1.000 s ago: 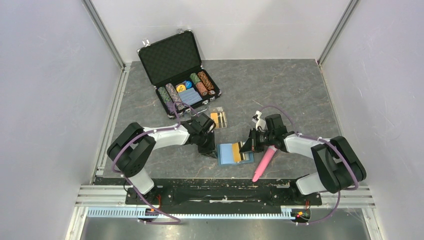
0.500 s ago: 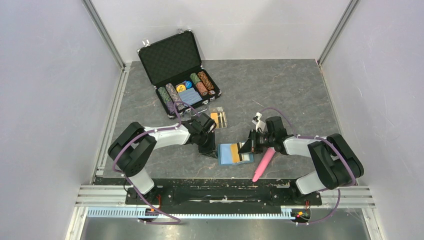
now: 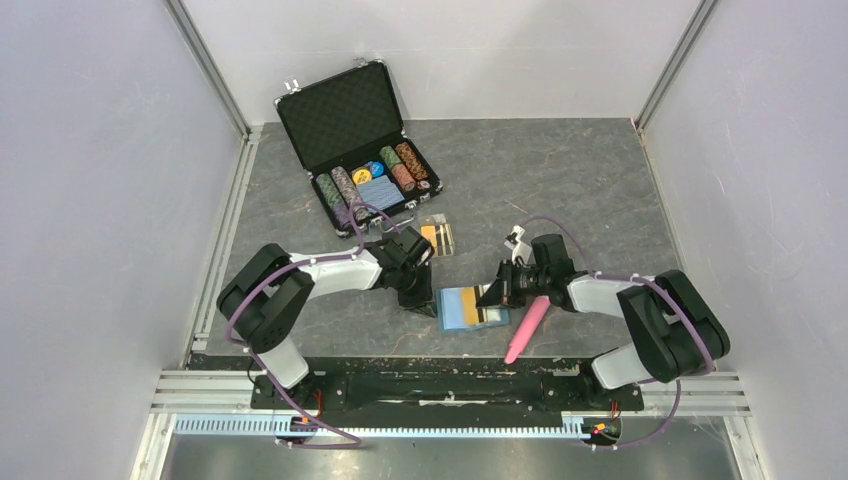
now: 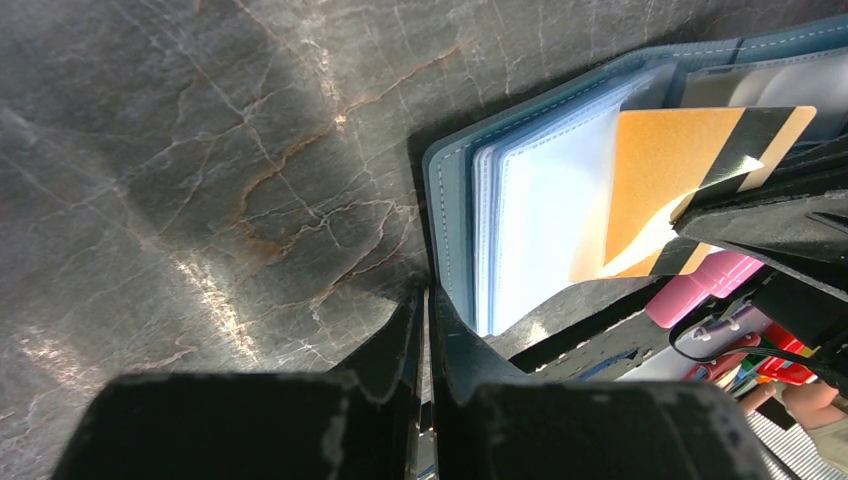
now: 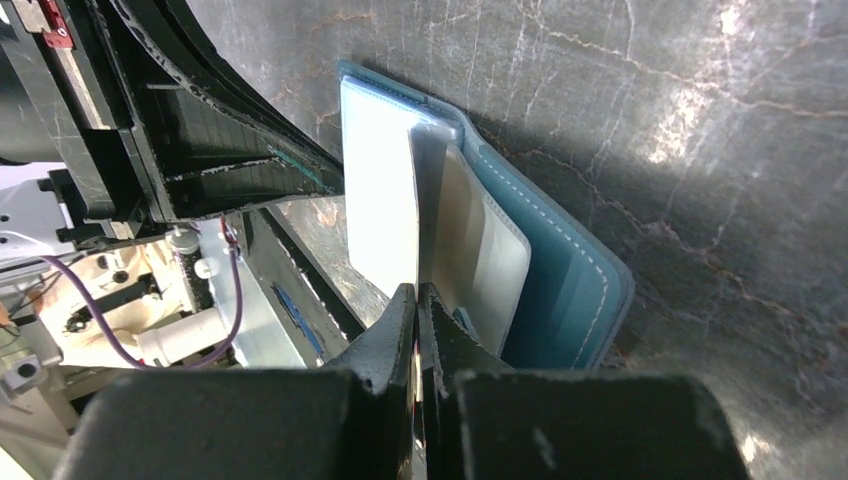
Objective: Put the credit cards into the card holder
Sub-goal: Insert the credit card into the card holder.
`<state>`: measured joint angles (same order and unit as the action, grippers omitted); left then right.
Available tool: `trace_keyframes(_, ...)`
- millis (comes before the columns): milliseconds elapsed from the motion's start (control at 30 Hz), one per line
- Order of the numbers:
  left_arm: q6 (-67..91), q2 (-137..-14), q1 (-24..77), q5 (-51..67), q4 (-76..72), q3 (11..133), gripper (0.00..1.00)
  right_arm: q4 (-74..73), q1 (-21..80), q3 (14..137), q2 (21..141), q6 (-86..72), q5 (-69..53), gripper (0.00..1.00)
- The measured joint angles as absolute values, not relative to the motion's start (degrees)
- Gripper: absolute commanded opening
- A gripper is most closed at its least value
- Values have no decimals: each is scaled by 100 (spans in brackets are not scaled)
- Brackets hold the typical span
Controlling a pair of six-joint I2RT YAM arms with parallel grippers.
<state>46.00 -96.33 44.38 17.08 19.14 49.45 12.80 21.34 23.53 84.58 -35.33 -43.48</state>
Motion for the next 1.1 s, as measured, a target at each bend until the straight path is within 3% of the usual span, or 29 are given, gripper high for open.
trace_keyframes(433, 4600, -9703, 4475, 1761, 1911, 5006, 9, 285, 2161, 2477, 7752, -3188, -3868, 0)
trace_keyframes(1100, 4600, -9780, 4477, 1828, 1929, 5068, 9, -91, 2137, 2596, 7907, -3197, -3712, 0)
